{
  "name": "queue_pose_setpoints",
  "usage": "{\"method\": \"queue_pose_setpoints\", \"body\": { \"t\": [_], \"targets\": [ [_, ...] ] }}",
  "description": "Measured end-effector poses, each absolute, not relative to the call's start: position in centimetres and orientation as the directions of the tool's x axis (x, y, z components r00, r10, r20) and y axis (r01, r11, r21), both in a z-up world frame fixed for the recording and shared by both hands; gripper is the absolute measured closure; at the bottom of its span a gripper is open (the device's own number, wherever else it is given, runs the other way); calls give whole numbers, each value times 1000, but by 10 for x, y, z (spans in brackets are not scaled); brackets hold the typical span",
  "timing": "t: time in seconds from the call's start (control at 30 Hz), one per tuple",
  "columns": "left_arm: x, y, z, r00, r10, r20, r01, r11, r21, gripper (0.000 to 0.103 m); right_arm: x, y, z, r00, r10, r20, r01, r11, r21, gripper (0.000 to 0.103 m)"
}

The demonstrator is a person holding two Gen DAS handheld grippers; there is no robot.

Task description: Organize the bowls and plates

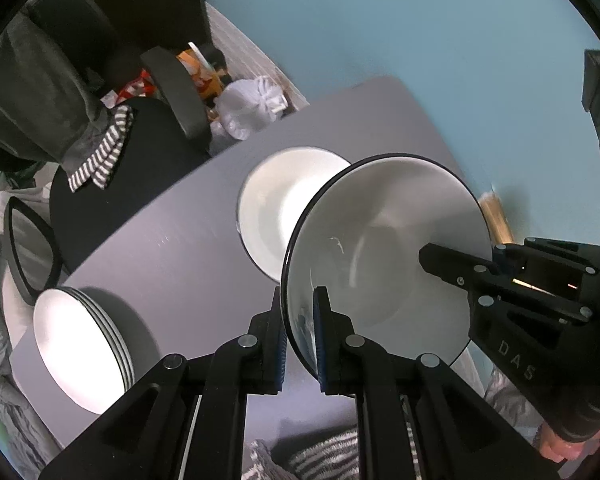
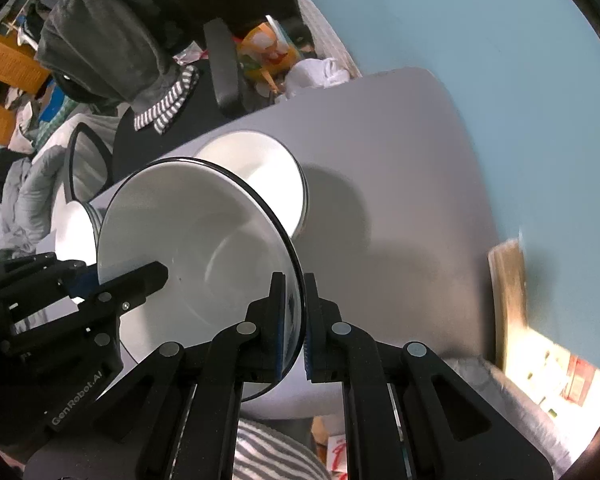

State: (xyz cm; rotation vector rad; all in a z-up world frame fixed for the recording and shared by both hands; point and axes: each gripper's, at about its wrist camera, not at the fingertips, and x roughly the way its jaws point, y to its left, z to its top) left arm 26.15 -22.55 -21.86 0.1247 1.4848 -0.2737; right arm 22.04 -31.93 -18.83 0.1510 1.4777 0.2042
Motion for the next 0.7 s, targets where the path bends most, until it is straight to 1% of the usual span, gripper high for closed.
{"method": "queue_pose_setpoints", "body": {
  "t": [0.37,0.7],
  "targets": [
    [291,-220,-237,42,-64,-997,219,974,-53,92,258,-310,-207,28,229,-973,-61,972,227,95],
    [294,-216,-257,8,-25,-1000,191,981,-23,91,272,-297,-228,-18,197,-980,-81,977,198,95]
  ]
}}
